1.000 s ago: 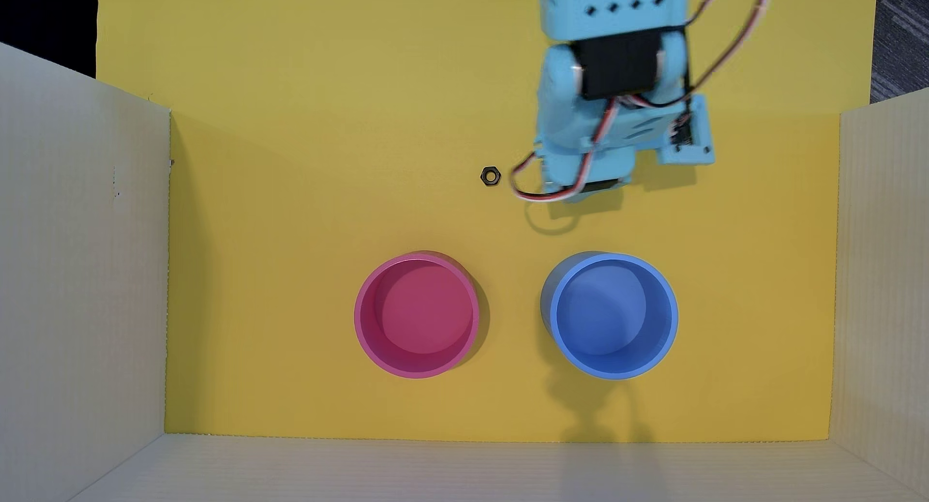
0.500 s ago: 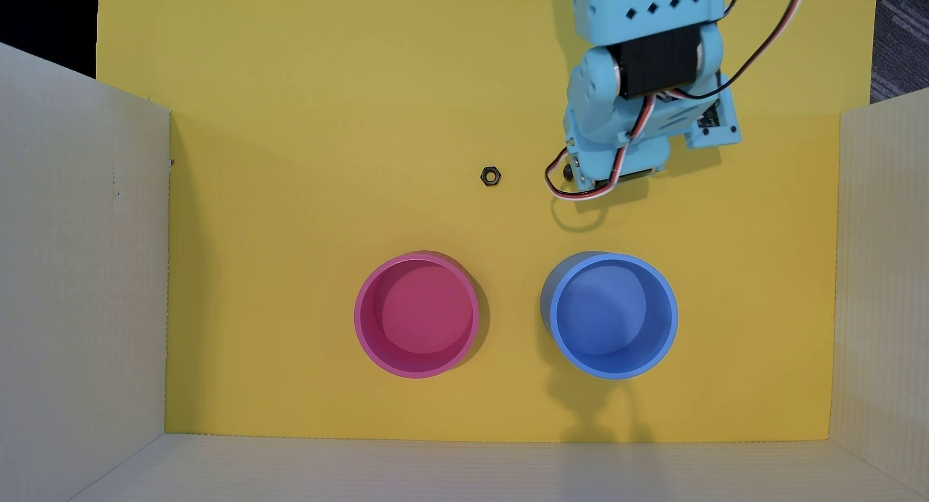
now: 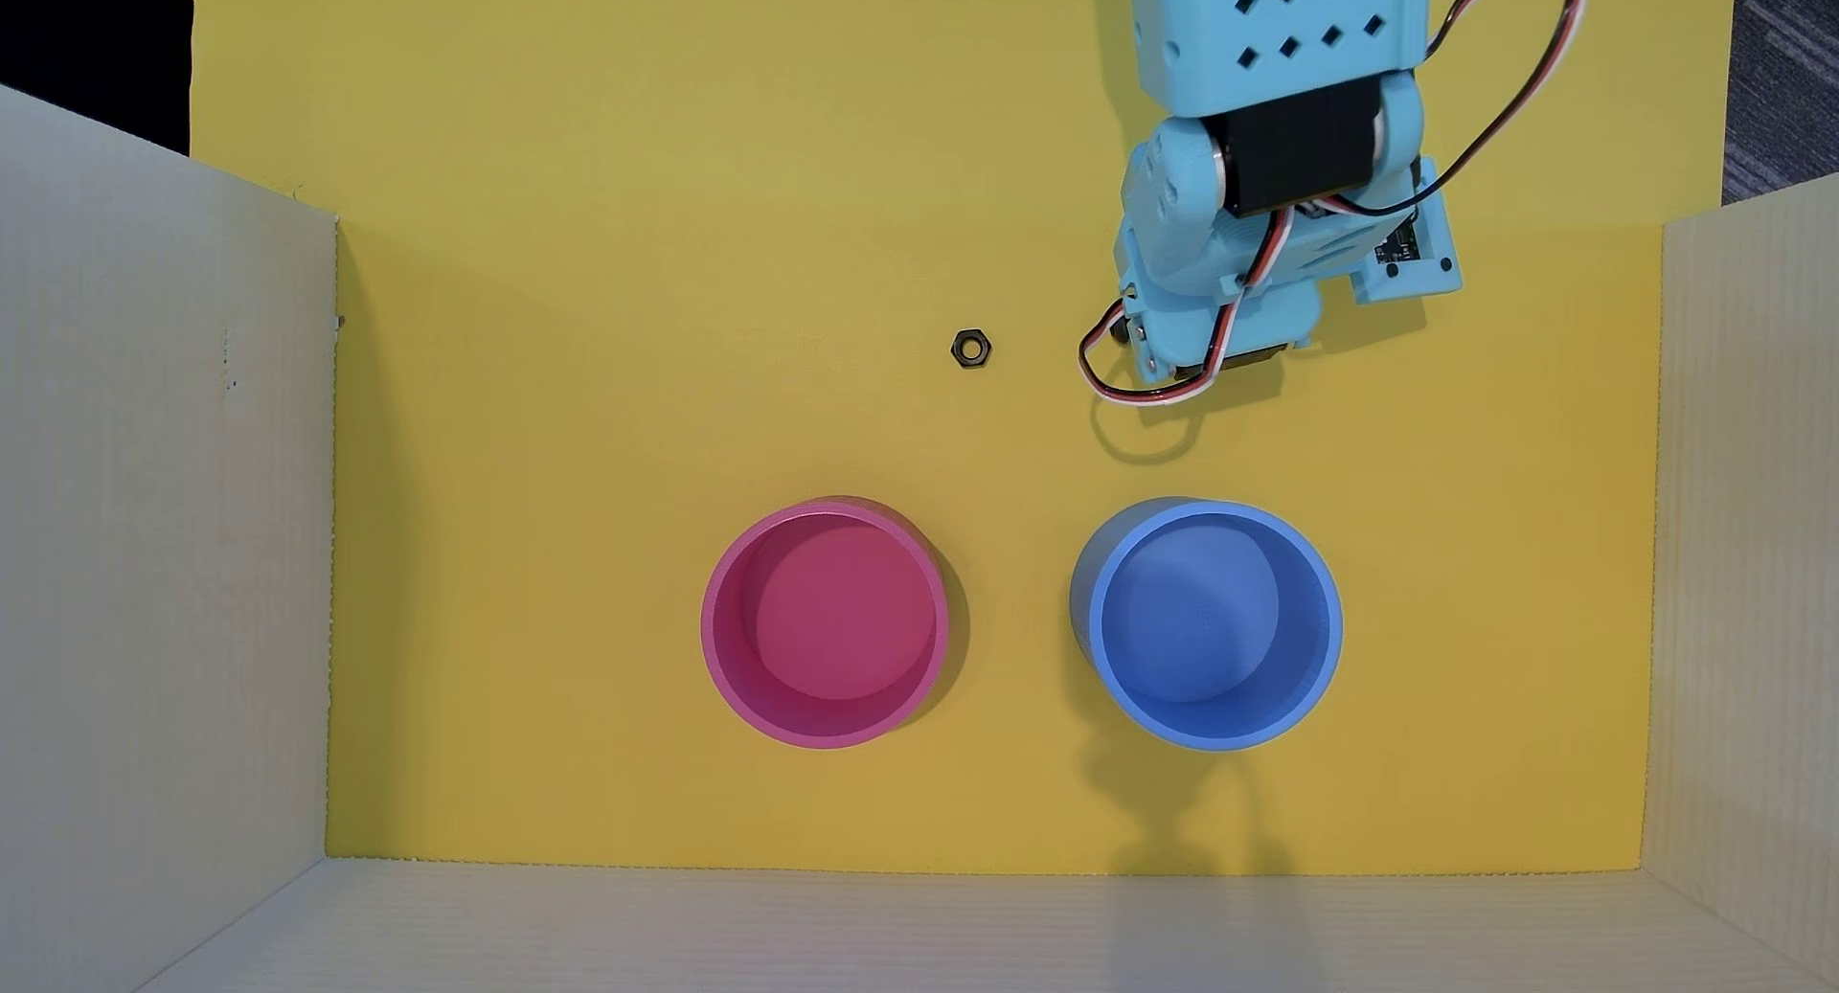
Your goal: Pick up the bolt and place it in the pink box
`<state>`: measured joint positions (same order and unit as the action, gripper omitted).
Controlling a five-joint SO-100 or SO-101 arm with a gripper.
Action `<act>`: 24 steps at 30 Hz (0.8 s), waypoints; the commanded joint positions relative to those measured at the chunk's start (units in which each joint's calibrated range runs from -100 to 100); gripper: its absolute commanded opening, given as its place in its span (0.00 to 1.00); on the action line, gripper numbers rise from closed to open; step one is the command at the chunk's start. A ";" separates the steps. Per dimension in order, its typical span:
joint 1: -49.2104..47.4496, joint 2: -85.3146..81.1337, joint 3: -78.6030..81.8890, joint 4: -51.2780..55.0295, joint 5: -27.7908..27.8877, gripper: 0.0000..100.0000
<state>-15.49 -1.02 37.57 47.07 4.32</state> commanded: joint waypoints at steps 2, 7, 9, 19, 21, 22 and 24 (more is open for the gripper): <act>-0.11 -0.33 -1.16 -0.18 -0.23 0.01; 1.07 -2.86 -2.06 0.42 0.34 0.01; 2.32 -7.65 -2.70 0.51 0.34 0.01; 17.33 -28.53 -5.68 2.05 0.34 0.01; 20.42 -27.77 -8.21 2.05 0.24 0.01; 21.68 -27.10 -9.39 2.05 0.18 0.01; 23.22 -25.33 -11.74 2.05 0.29 0.01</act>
<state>4.92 -26.78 31.26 48.78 4.52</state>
